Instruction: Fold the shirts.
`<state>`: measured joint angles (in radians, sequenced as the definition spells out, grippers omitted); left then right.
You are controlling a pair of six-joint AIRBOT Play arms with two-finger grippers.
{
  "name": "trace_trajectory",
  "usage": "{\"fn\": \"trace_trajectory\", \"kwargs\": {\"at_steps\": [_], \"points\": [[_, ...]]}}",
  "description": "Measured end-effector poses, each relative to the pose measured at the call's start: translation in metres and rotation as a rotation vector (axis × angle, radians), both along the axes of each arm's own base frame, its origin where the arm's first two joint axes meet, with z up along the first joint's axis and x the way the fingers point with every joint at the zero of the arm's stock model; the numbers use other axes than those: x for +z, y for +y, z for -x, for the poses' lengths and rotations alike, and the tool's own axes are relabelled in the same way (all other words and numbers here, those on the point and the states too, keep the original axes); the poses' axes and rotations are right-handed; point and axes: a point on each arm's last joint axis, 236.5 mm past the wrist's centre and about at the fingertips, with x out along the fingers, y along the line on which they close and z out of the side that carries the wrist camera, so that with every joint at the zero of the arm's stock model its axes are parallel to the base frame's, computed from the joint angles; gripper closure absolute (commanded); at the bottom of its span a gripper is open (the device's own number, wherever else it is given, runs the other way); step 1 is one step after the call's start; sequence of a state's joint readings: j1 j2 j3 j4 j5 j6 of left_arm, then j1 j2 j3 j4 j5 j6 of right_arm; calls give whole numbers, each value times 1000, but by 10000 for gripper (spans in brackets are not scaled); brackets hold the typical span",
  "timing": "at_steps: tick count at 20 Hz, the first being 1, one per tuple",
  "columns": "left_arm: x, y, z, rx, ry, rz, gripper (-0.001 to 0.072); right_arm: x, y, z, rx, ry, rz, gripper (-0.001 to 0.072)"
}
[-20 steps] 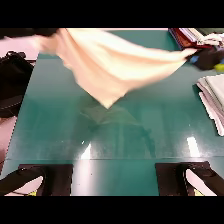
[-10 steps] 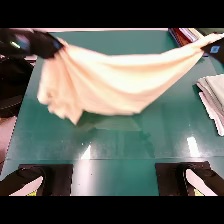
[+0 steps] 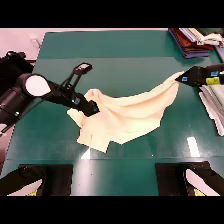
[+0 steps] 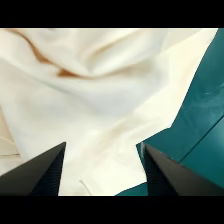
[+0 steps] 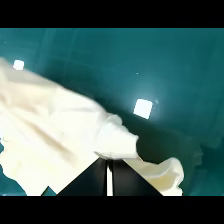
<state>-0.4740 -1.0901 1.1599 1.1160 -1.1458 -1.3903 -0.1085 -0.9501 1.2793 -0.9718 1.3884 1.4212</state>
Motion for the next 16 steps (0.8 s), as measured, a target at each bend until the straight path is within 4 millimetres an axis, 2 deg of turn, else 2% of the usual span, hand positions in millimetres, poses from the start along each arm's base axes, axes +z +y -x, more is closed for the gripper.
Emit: {"fn": "trace_trajectory", "kwargs": {"at_steps": [2, 4, 6, 8, 11, 14, 16], "points": [[19, 20, -24, 81, -33, 20, 157, -7, 0, 0, -4, 14, -4, 695], [32, 51, -50, 192, -54, 36, 157, -11, 0, 0, -8, 20, -7, 695], [29, 91, -71, 321, -40, 37, 157, -12, 0, -2, -13, 18, -9, 695], [8, 127, -77, 429, 17, 24, 157, -12, -1, -4, -19, 12, -10, 695], [-41, 162, -70, 558, 139, 35, 158, -10, -2, -8, -30, -4, -12, 695], [-90, 166, -54, 647, 259, 92, 159, -9, -3, -11, -37, -14, -13, 695], [-112, 161, -48, 683, 311, 147, 158, -8, -3, -12, -40, -20, -14, 695]]}}
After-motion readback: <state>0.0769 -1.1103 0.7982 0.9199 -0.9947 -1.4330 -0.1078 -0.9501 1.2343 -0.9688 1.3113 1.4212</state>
